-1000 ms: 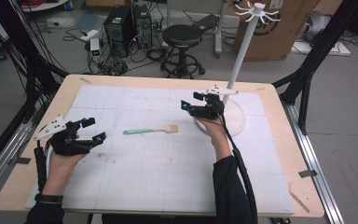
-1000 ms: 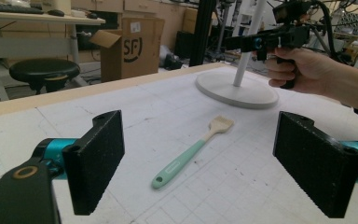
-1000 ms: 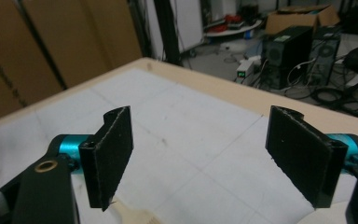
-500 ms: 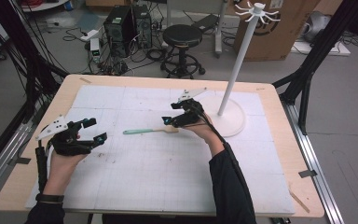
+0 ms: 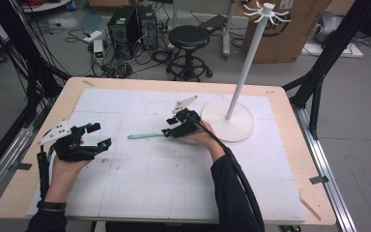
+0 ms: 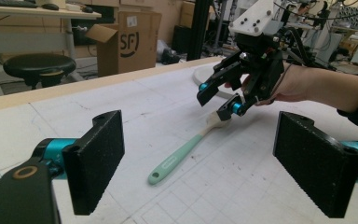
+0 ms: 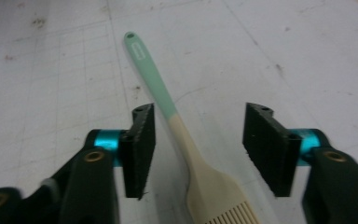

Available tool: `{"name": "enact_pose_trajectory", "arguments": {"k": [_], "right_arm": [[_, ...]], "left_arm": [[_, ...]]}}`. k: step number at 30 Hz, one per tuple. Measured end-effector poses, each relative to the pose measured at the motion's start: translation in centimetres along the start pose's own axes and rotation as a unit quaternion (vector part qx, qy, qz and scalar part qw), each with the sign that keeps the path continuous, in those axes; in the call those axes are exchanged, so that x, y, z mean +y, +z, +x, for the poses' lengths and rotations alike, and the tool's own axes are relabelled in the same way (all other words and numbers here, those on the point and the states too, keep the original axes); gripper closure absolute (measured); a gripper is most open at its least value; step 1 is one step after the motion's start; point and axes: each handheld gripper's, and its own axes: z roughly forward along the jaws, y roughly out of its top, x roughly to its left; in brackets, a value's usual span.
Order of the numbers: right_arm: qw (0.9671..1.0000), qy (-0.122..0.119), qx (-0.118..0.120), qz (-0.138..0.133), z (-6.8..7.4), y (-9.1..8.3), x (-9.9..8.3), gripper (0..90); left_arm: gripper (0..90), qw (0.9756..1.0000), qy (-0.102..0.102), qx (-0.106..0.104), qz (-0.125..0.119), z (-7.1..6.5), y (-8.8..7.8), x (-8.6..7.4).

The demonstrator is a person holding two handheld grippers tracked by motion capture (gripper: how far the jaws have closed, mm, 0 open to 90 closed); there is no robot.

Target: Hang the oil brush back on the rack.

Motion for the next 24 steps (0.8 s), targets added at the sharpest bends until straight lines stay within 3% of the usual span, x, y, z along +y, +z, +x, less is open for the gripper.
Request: {"name": "enact_pose_trajectory", "arguments": {"k": [5,12,16,24], "right_arm": [[0.9994,-0.021,0.005,0.028,0.3,0.9,-0.2,57.6],[0.9987,-0.035,0.004,0.036,0.5,1.6,0.2,65.4],[0.9975,-0.043,0.002,0.055,0.6,2.2,0.4,67.4],[0.9973,-0.036,0.01,0.063,0.6,2.4,0.3,73.1]], "left_arm": [[17.0,1.0,-0.001,0.0,0.0,0.0,0.0,0.0],[17.0,1.0,0.001,0.0,0.003,0.0,0.0,0.0],[17.0,1.0,0.002,0.0,0.002,0.1,-0.1,0.0],[17.0,1.0,0.002,-0.001,0.003,0.0,0.0,0.0]]}}
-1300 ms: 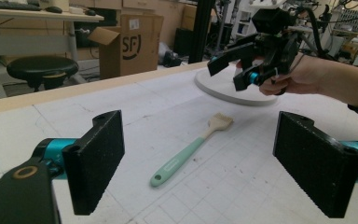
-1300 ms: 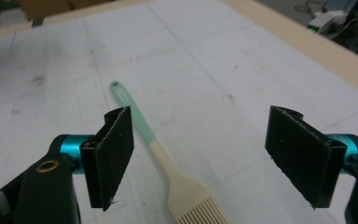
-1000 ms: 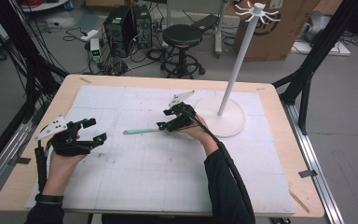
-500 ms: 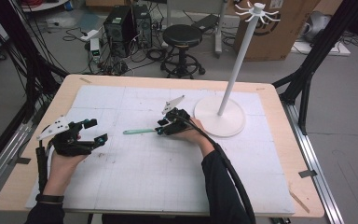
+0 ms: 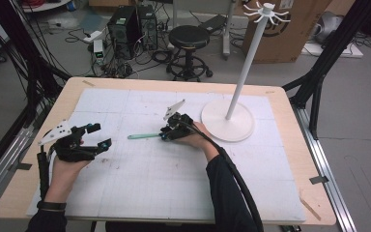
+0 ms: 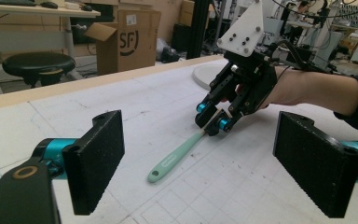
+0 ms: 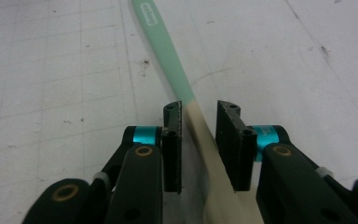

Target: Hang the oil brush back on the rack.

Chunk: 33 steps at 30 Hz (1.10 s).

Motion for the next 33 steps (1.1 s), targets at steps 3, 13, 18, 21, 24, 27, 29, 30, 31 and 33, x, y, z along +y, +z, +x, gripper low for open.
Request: {"name": "enact_pose_trajectory", "arguments": {"k": [3,13,18,21,24,27,29,30,31,33], "right_arm": [[1.0,0.003,0.0,-0.003,-0.07,0.03,-0.05,76.8],[0.9993,-0.031,-0.015,0.014,0.56,0.0,0.4,81.3],[0.9989,-0.038,-0.018,0.019,0.72,0.0,0.55,82.9],[0.9989,-0.037,-0.018,0.02,0.76,-0.01,0.57,83.2],[0.9989,-0.037,-0.02,0.02,0.78,0.0,0.58,83.2],[0.9992,-0.028,-0.021,0.019,0.71,-0.02,0.57,82.7],[0.9995,-0.02,-0.017,0.018,0.65,-0.02,0.49,82.6],[0.9995,-0.019,-0.016,0.019,0.7,-0.03,0.5,82.7],[0.9995,-0.021,-0.017,0.019,0.72,-0.02,0.52,82.7],[0.9994,-0.024,-0.019,0.019,0.74,0.0,0.53,83.0]], "left_arm": [[17.0,1.0,-0.001,0.001,-0.001,-0.05,-0.04,0.02],[17.0,1.0,0.003,0.001,0.001,-0.02,0.01,0.0],[17.0,1.0,-0.001,0.003,0.0,0.03,-0.02,-0.01],[17.0,1.0,0.0,0.003,0.002,0.0,-0.01,-0.01],[17.0,1.0,0.0,0.002,0.001,-0.02,-0.03,0.01],[17.1,1.0,0.0,0.002,0.001,-0.01,-0.03,0.0],[17.0,1.0,0.0,0.003,0.001,-0.01,0.01,-0.01],[17.0,1.0,0.002,0.003,0.002,-0.02,0.02,-0.01],[17.1,1.0,0.002,0.003,0.002,-0.02,0.02,-0.01],[17.1,1.0,0.0,0.003,0.001,-0.01,0.01,-0.01]]}}
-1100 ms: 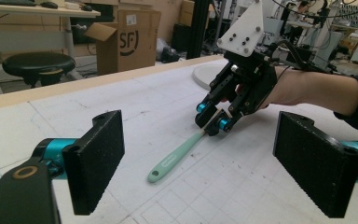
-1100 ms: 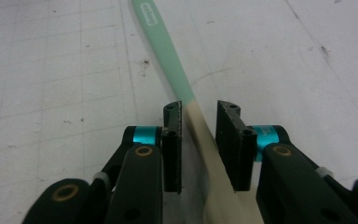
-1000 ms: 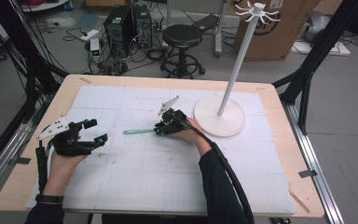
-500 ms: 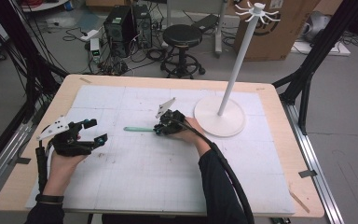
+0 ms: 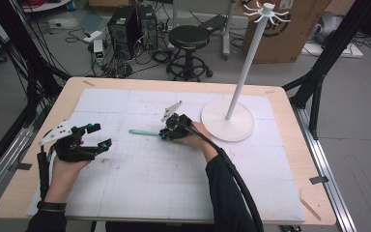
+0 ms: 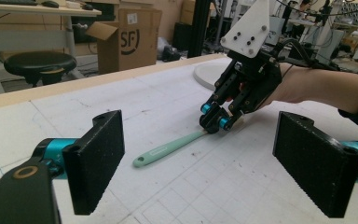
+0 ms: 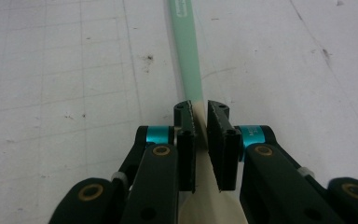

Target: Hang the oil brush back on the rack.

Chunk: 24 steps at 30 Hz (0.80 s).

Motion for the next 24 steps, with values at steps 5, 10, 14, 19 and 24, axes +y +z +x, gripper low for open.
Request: {"name": "enact_pose_trajectory", "arguments": {"k": [5,10,14,19,24], "right_arm": [[1.0,0.006,-0.002,-0.001,0.1,0.0,0.0,83.4],[0.9997,0.017,-0.019,-0.006,0.3,-0.5,-0.3,83.3],[0.9987,0.034,-0.024,-0.031,0.4,-2.0,-0.6,83.4],[0.9964,0.055,-0.04,-0.05,0.3,-4.4,-1.5,83.4],[0.9919,0.078,-0.052,-0.086,0.2,-7.5,-2.5,83.3]], "left_arm": [[17.1,1.0,0.001,0.001,0.001,0.0,0.0,0.0],[17.1,1.0,0.001,0.001,-0.001,0.0,-0.1,0.1],[17.1,1.0,0.001,0.002,-0.003,0.0,-0.2,0.1],[17.1,1.0,0.002,0.001,0.0,-0.1,-0.1,0.1],[17.2,1.0,0.002,0.002,0.0,-0.1,0.0,0.0]]}}
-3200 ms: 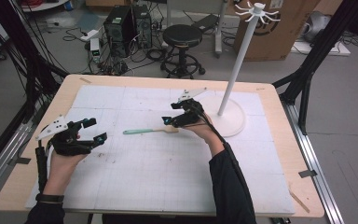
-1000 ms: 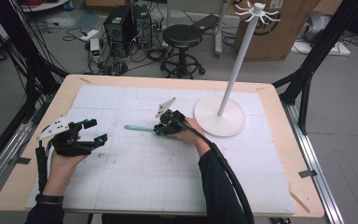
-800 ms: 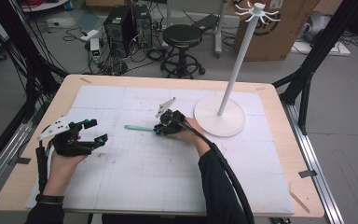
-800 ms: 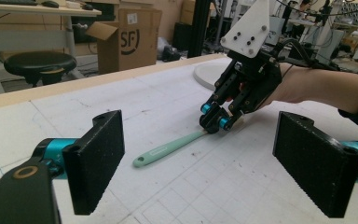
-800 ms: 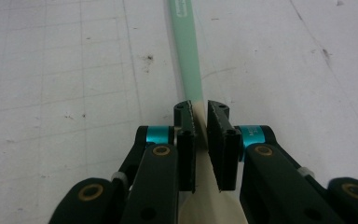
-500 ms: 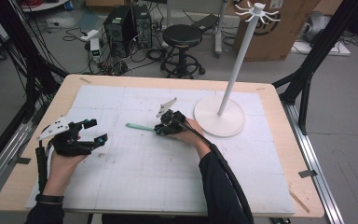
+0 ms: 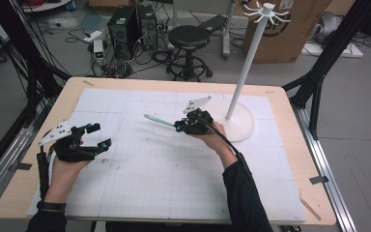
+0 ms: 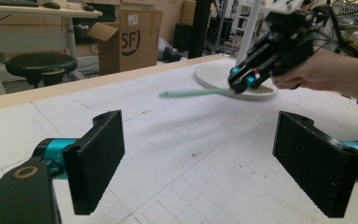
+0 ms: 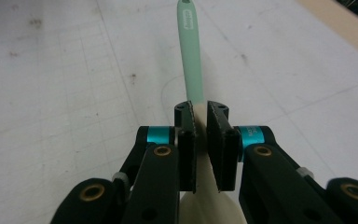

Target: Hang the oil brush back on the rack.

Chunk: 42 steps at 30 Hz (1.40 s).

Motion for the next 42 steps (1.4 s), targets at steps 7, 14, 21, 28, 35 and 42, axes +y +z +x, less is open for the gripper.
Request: {"name": "enact_pose_trajectory", "arguments": {"k": [7,14,21,28,35,42], "right_arm": [[0.9985,0.028,-0.012,-0.044,0.0,-5.1,-0.8,83.3],[0.996,0.04,-0.033,-0.073,0.4,-10.1,-2.1,83.3],[0.9905,0.068,-0.06,-0.103,0.7,-14.9,-3.9,83.3],[0.9813,0.098,-0.084,-0.143,0.9,-20.1,-5.3,83.2],[0.9752,0.111,-0.116,-0.153,1.2,-24.1,-6.2,83.3],[0.969,0.119,-0.137,-0.168,1.5,-27.6,-6.6,83.3]], "left_arm": [[17.2,1.0,0.0,-0.002,0.001,0.0,0.2,-0.1],[17.2,1.0,-0.003,-0.001,0.001,0.1,0.3,-0.1],[17.2,1.0,-0.006,-0.001,0.001,0.2,0.4,-0.2],[17.2,1.0,-0.006,-0.001,0.002,0.1,0.4,-0.2],[17.2,1.0,-0.006,0.0,0.002,0.0,0.4,-0.2],[17.2,1.0,-0.006,-0.001,0.003,0.1,0.3,-0.2]]}}
